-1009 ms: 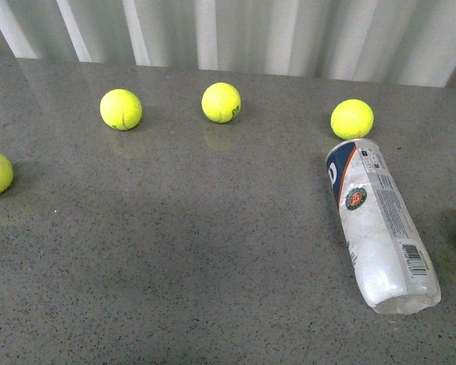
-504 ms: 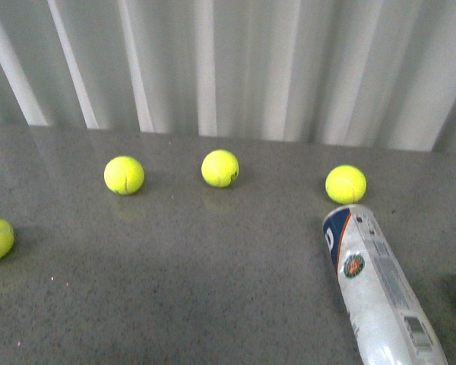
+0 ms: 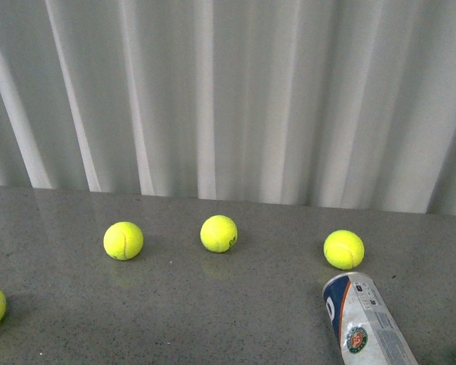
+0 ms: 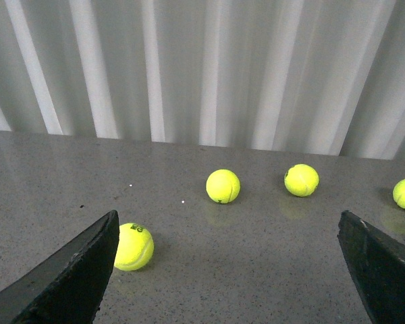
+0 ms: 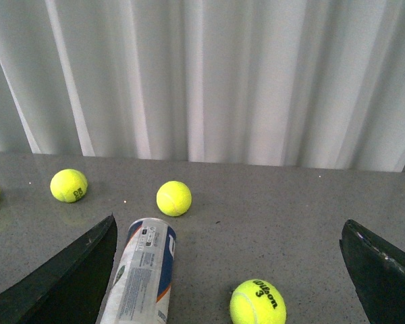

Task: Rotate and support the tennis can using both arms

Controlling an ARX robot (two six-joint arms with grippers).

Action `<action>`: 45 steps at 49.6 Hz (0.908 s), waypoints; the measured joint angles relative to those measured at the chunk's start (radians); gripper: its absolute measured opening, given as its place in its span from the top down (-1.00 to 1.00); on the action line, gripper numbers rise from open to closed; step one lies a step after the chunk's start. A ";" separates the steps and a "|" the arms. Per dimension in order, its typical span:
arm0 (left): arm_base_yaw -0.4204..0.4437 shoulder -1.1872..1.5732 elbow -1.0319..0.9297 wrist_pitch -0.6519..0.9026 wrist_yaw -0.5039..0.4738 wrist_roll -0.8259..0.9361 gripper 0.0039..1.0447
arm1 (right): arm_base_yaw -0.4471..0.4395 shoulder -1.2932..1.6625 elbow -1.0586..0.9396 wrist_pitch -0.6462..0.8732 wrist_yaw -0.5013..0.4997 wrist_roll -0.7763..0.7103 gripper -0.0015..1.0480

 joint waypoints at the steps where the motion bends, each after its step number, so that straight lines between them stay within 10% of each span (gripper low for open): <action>1: 0.000 0.000 0.000 0.000 0.000 0.000 -0.87 | 0.000 0.000 0.000 0.000 0.000 0.000 -0.86; 11: 0.000 0.000 0.000 0.000 0.000 0.000 -0.87 | -0.004 0.217 0.079 -0.037 0.108 0.114 -0.86; 26: 0.000 0.000 0.000 0.000 0.000 0.000 -0.87 | 0.045 1.295 0.579 -0.019 -0.033 0.190 -0.86; 45: 0.000 0.000 0.000 0.000 0.000 0.000 -0.87 | 0.169 1.648 0.754 -0.040 -0.074 0.248 -0.86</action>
